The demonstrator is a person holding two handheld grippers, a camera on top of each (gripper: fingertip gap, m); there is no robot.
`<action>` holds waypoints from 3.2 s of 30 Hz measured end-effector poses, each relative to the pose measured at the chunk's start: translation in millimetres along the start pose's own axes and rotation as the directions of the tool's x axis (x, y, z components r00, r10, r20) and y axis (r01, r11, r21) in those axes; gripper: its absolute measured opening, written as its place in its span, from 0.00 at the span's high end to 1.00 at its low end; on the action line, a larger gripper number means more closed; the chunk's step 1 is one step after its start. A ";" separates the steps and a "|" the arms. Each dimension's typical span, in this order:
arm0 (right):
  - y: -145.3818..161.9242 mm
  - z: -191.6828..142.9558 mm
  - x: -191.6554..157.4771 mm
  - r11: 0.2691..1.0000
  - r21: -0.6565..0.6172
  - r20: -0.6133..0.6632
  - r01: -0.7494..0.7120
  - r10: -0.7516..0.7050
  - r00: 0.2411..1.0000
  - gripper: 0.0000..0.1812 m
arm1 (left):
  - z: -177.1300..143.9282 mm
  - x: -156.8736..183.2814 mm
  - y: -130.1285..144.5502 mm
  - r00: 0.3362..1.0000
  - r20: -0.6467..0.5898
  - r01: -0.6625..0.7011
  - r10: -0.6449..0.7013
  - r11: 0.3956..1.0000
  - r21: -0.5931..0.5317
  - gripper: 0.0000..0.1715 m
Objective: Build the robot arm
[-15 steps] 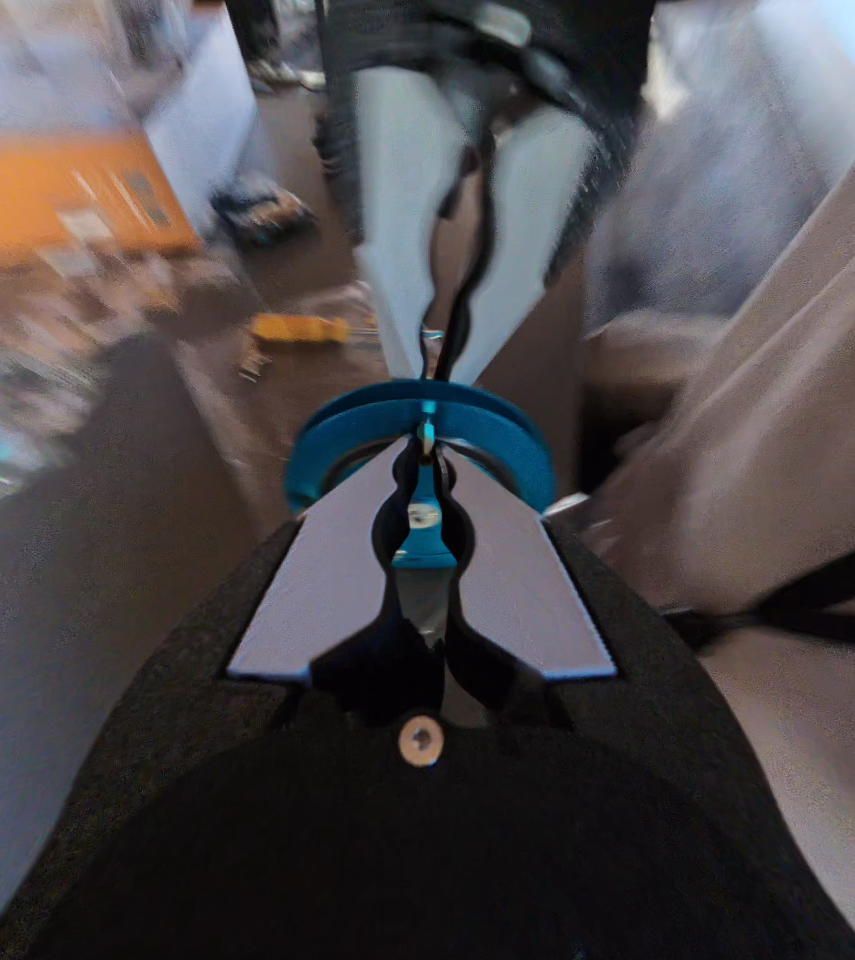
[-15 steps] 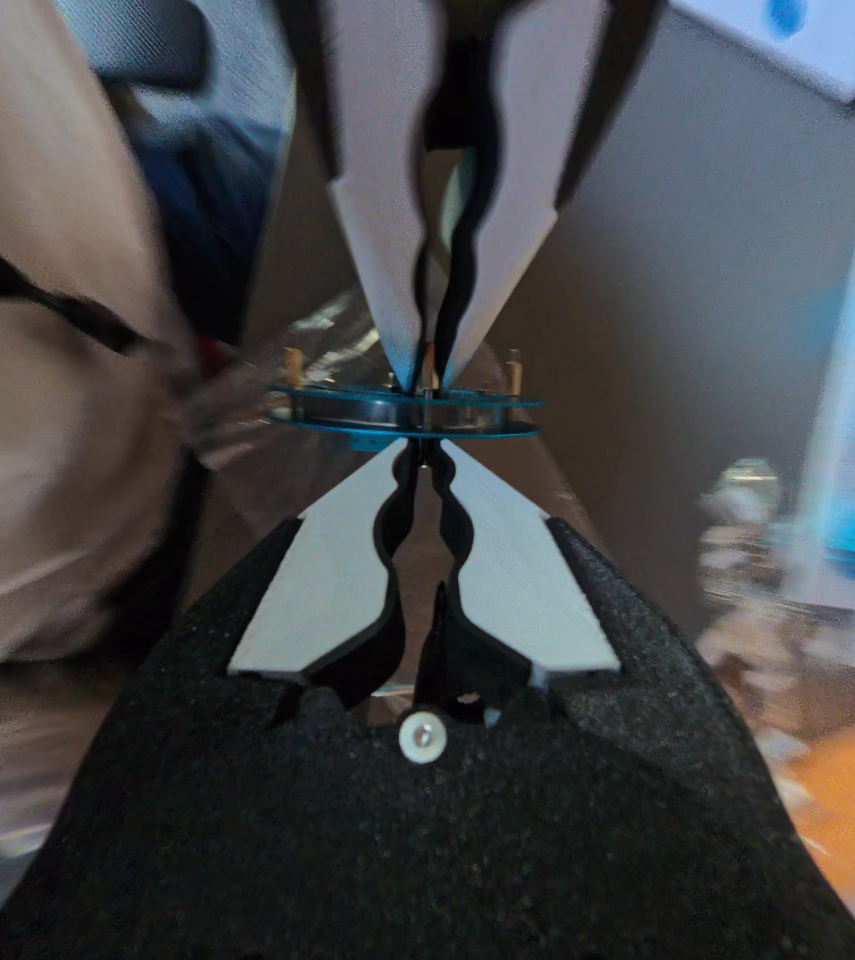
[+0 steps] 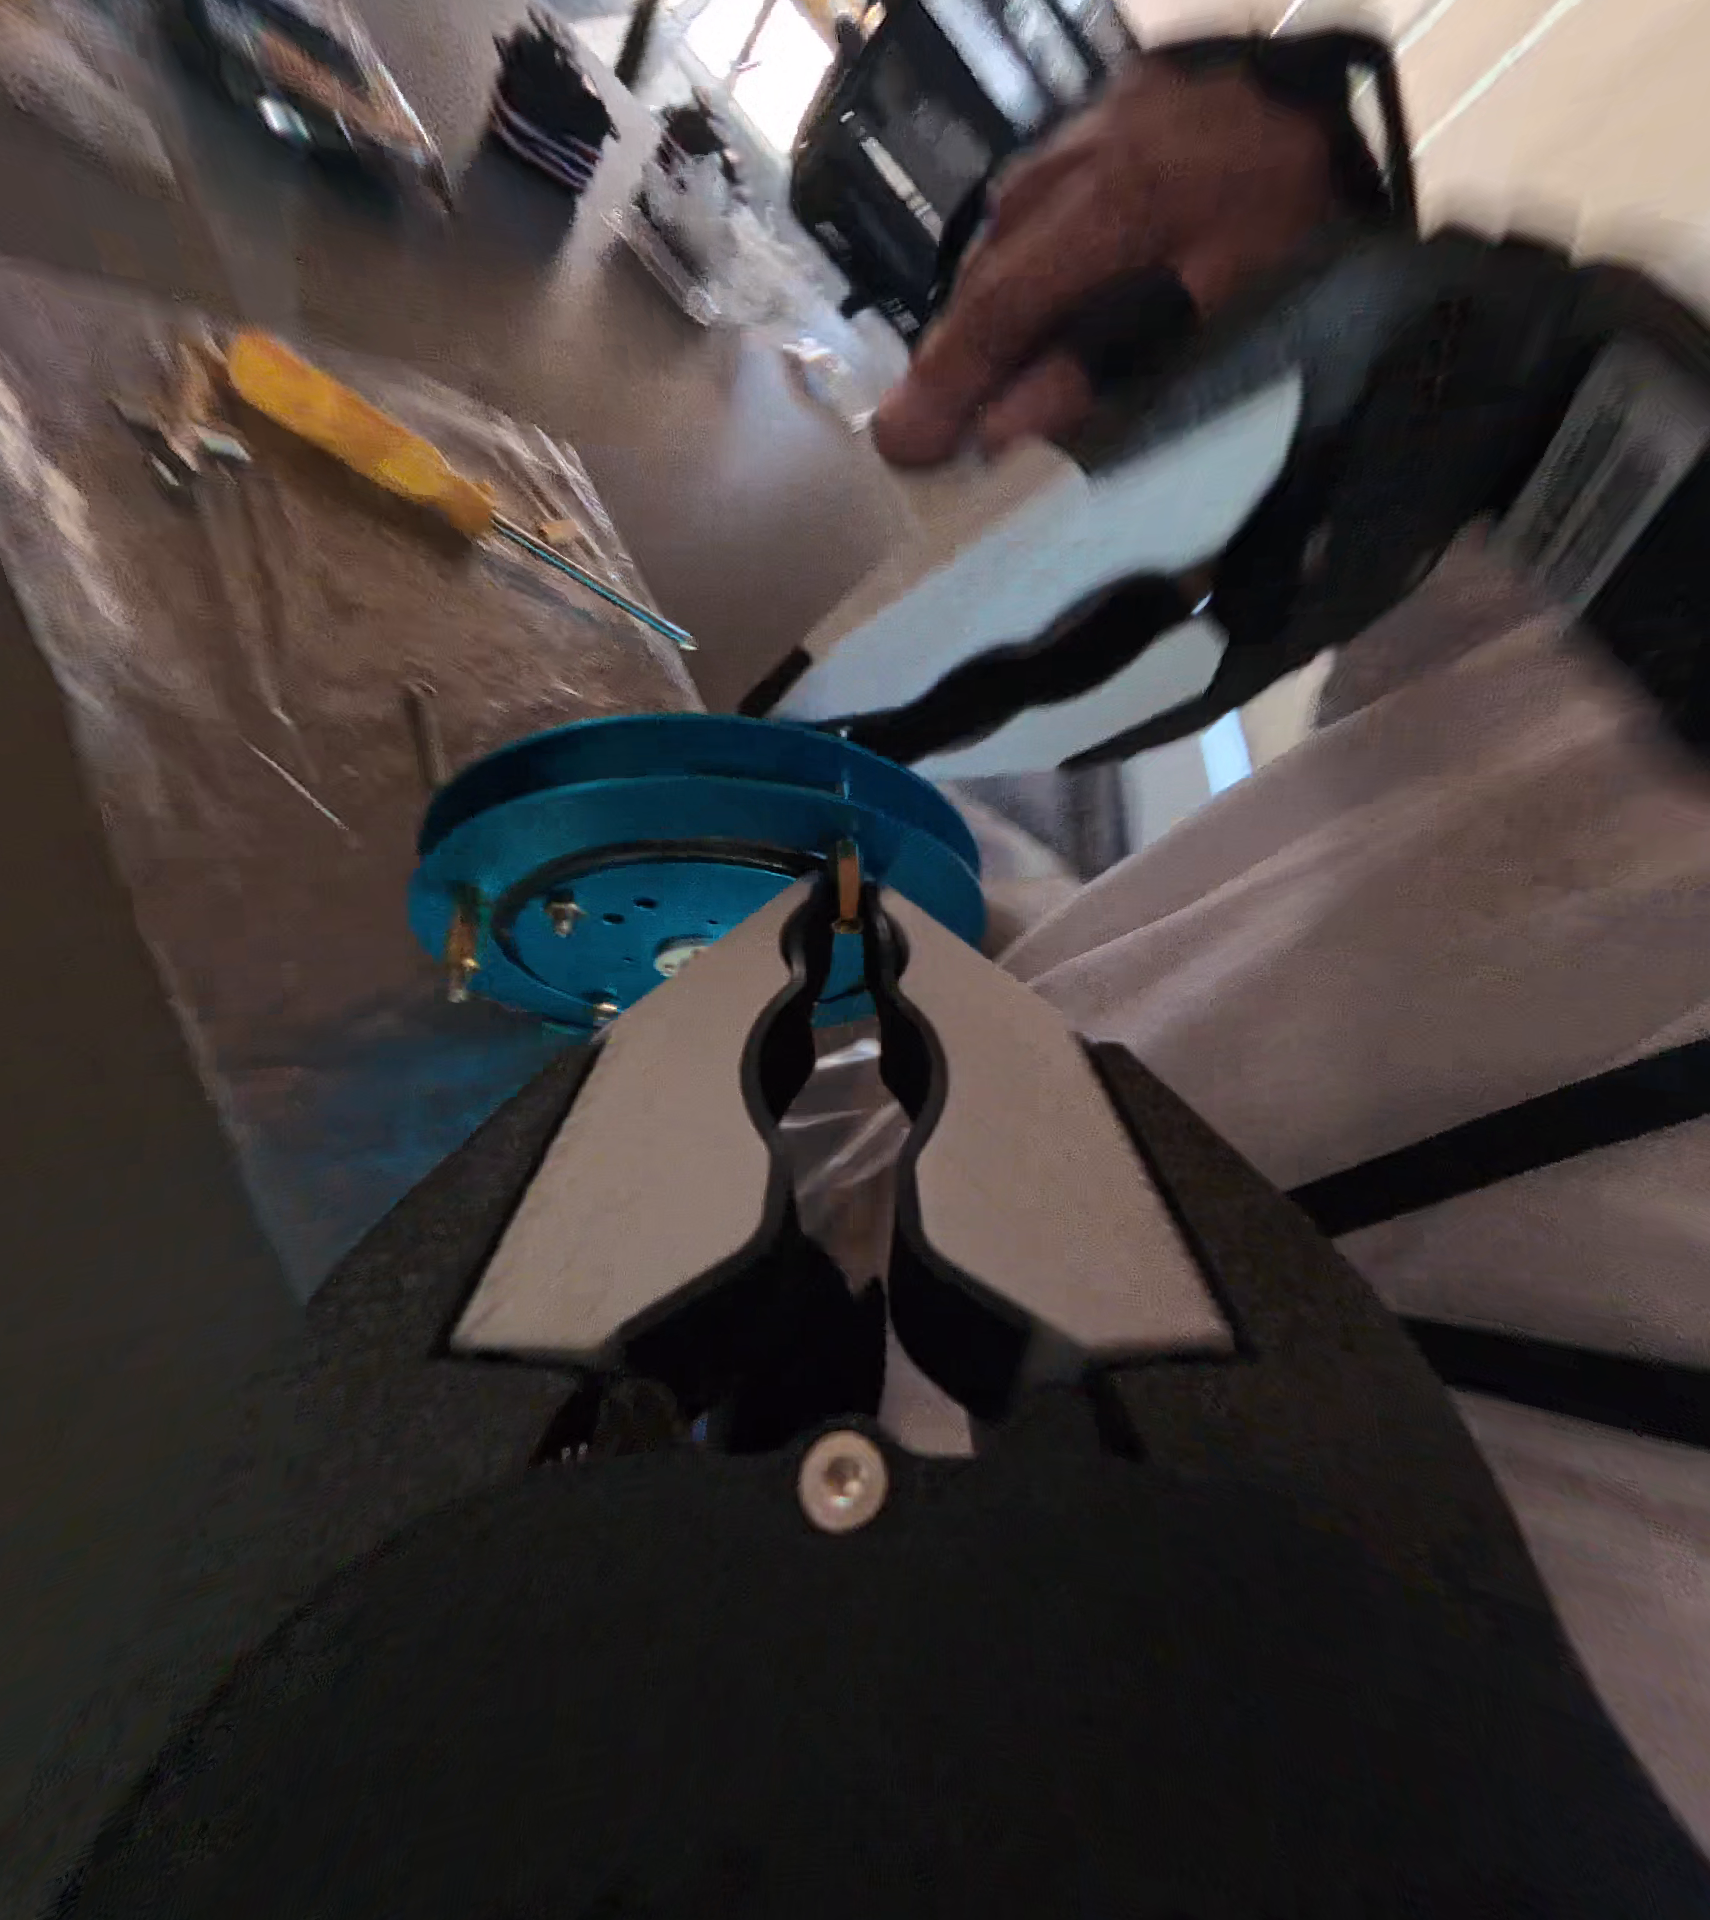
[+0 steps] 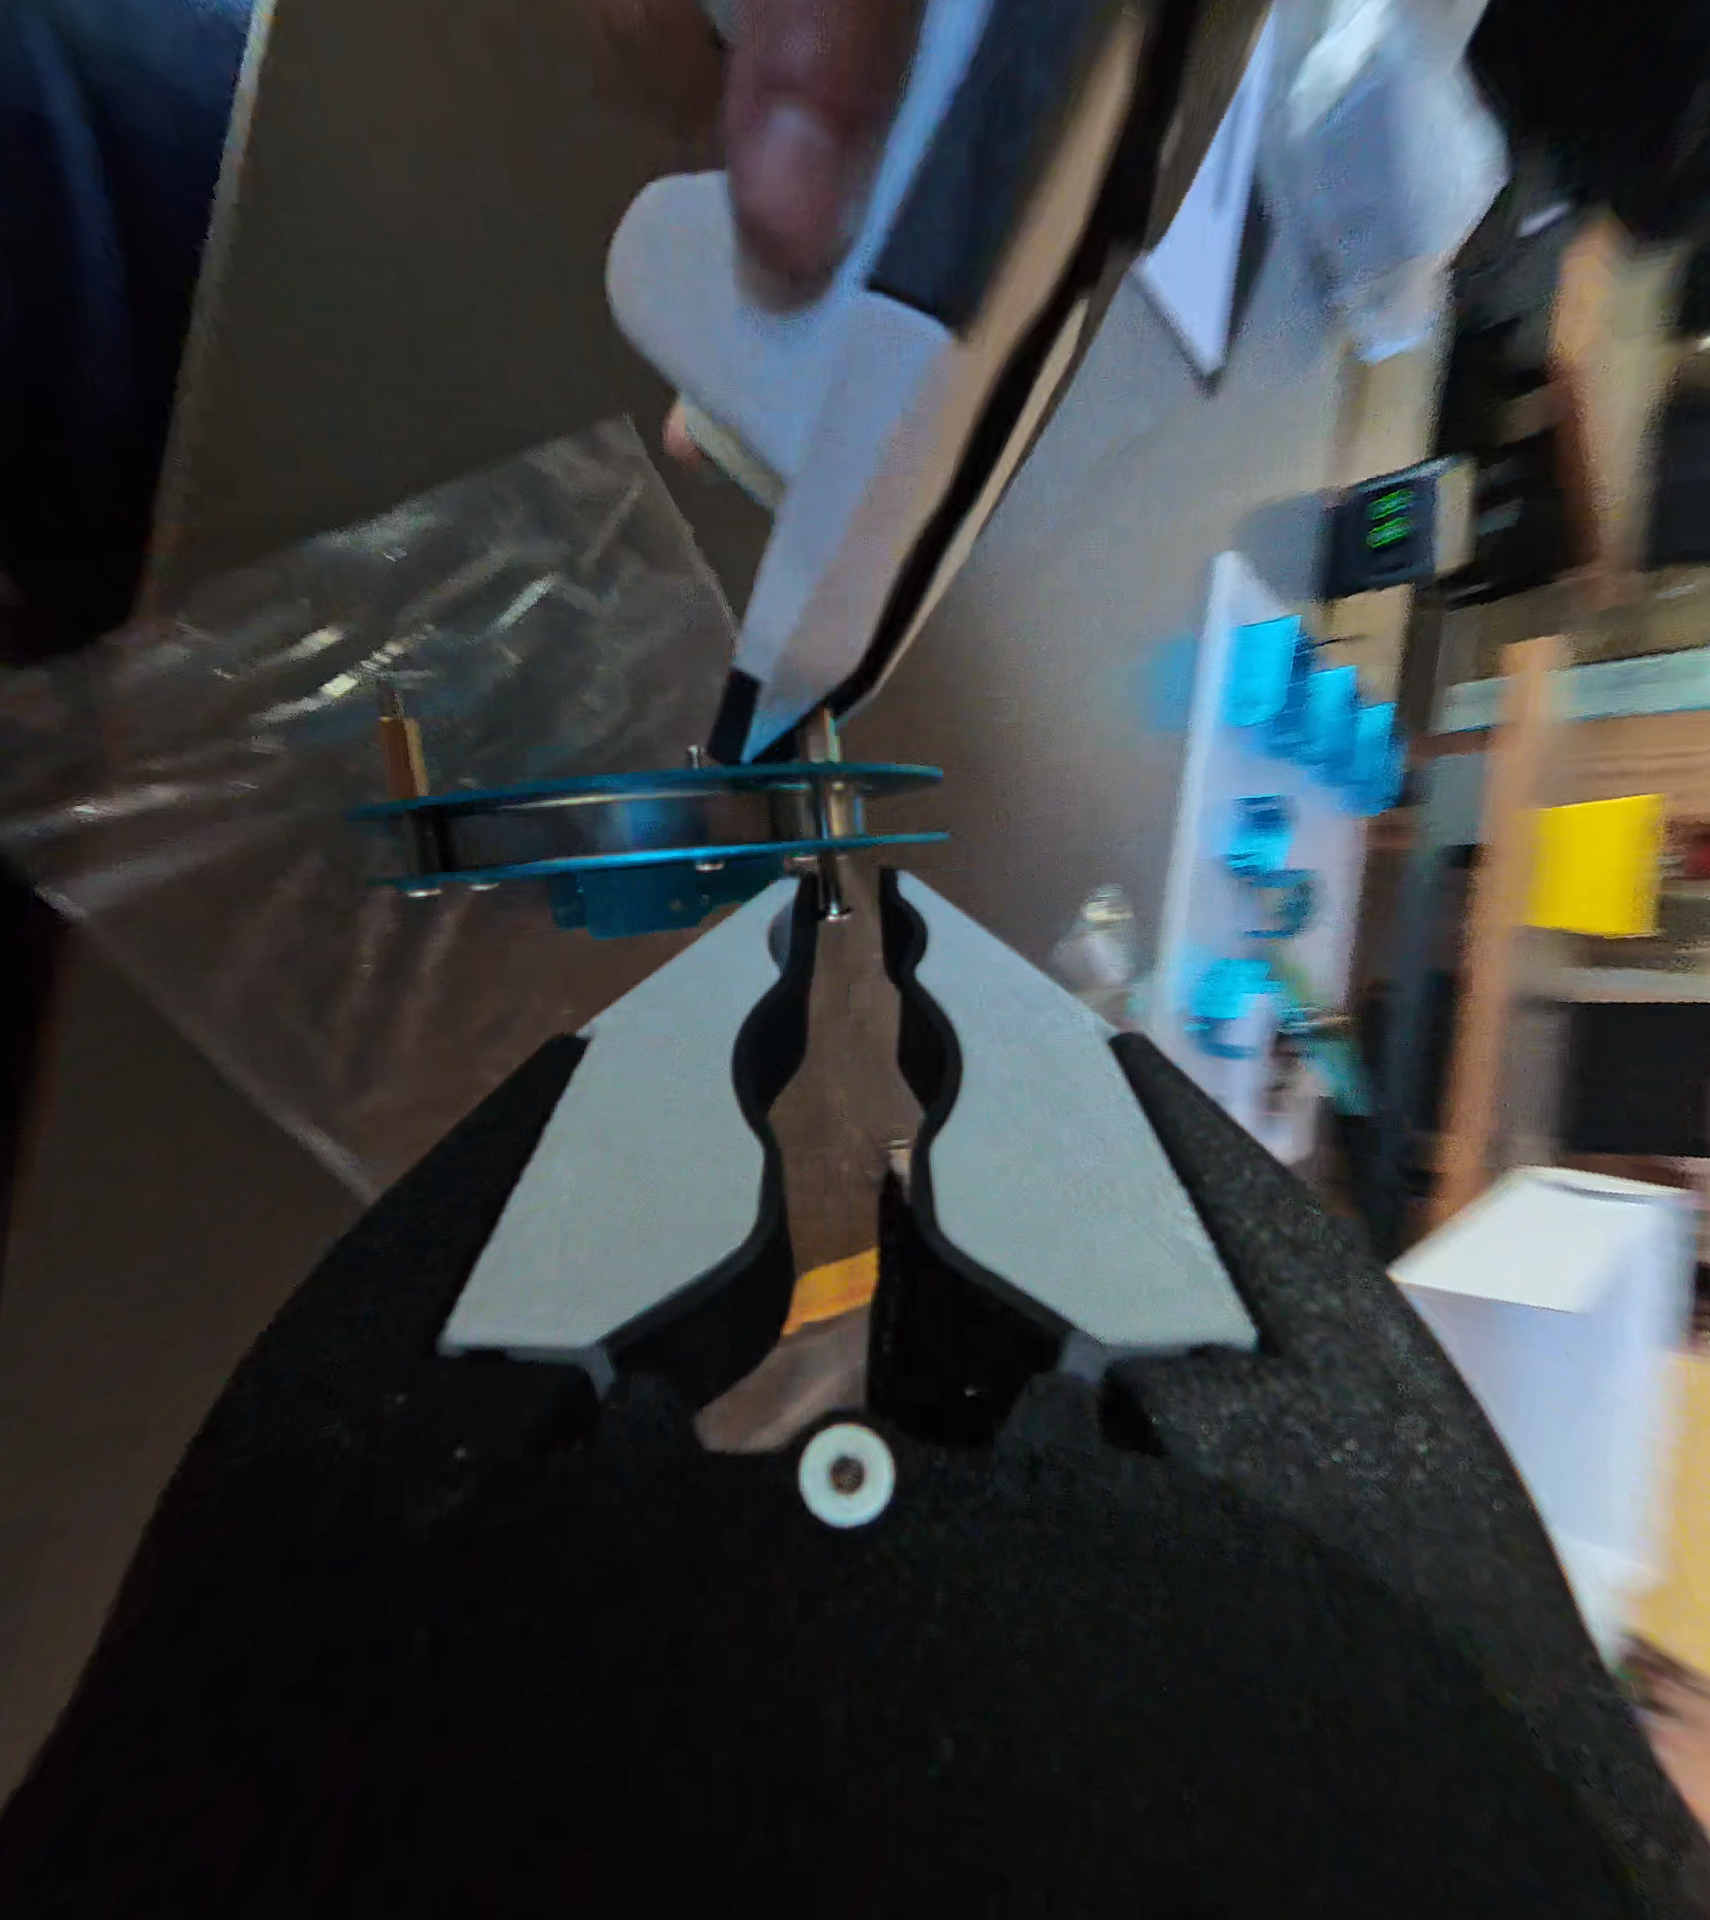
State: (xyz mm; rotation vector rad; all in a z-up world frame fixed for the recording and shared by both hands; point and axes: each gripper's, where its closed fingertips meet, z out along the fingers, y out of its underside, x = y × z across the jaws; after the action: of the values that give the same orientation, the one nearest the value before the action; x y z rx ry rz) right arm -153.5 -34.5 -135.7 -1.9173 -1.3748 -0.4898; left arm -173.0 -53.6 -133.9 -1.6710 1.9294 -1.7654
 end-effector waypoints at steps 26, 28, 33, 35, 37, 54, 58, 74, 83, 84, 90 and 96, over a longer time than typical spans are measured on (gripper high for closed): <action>1.0 4.8 4.5 0.952 -0.072 0.014 0.297 -0.296 0.955 0.99 | -3.7 -2.0 -3.8 1.000 -0.018 0.017 -0.019 0.995 -0.097 0.98; -1.3 5.5 14.9 0.838 -0.202 -0.249 0.506 -0.544 0.801 1.00 | -4.0 2.0 -3.0 0.911 -0.214 0.332 -0.352 0.935 -0.124 0.99; -0.1 3.1 13.6 0.901 -0.145 -0.293 0.410 -0.434 0.852 0.99 | -1.9 1.4 -3.8 0.919 -0.219 0.309 -0.327 0.944 -0.112 0.98; 0.6 2.7 11.7 0.952 -0.083 -0.225 0.295 -0.306 0.925 0.99 | -2.5 -3.8 -4.6 0.976 -0.130 0.162 -0.173 0.982 -0.092 0.98; 0.5 -0.1 2.6 0.992 -0.007 -0.054 0.129 -0.129 0.990 0.95 | -1.1 -6.1 -2.5 0.999 -0.027 -0.040 0.037 0.994 -0.102 0.98; -11.3 -25.4 -30.7 0.709 -0.362 0.813 -0.606 0.558 0.168 0.98 | -1.0 -12.6 -9.1 -0.278 0.274 -0.801 0.921 -0.065 -0.595 0.98; -3.1 -13.0 -20.6 0.920 -0.129 0.638 -0.370 0.362 0.679 0.99 | 0.0 -14.0 -3.1 0.443 0.308 -0.752 0.842 0.536 -0.384 0.98; 4.9 -8.0 -1.2 0.998 0.015 0.029 0.058 -0.059 0.998 0.97 | 8.1 -3.8 0.1 0.987 0.009 -0.155 0.158 0.975 -0.161 0.98; -4.0 -28.4 -28.0 0.712 -0.281 0.789 -0.644 0.553 0.268 0.98 | 10.4 -9.8 -5.9 0.051 0.286 -0.844 0.957 0.194 -0.499 0.98; -5.7 -31.0 -29.7 0.667 -0.339 0.809 -0.663 0.567 0.156 0.99 | 9.8 -9.3 -7.5 -0.088 0.280 -0.837 0.956 0.081 -0.541 0.98; -0.6 -17.9 -18.7 0.807 -0.165 0.699 -0.566 0.501 0.510 0.99 | 4.6 -16.5 -8.6 0.195 0.314 -0.794 0.929 0.338 -0.505 0.98; -6.5 -11.3 10.3 0.856 -0.140 -0.289 0.498 -0.517 0.806 0.99 | -6.2 9.6 -9.1 0.949 -0.185 0.214 -0.256 0.952 -0.217 0.99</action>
State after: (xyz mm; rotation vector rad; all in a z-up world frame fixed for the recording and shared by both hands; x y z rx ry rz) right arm -154.7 -34.9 -119.1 -1.4054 -1.6599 -1.0609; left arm -175.0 -53.9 -119.5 -1.9222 2.1308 -1.9665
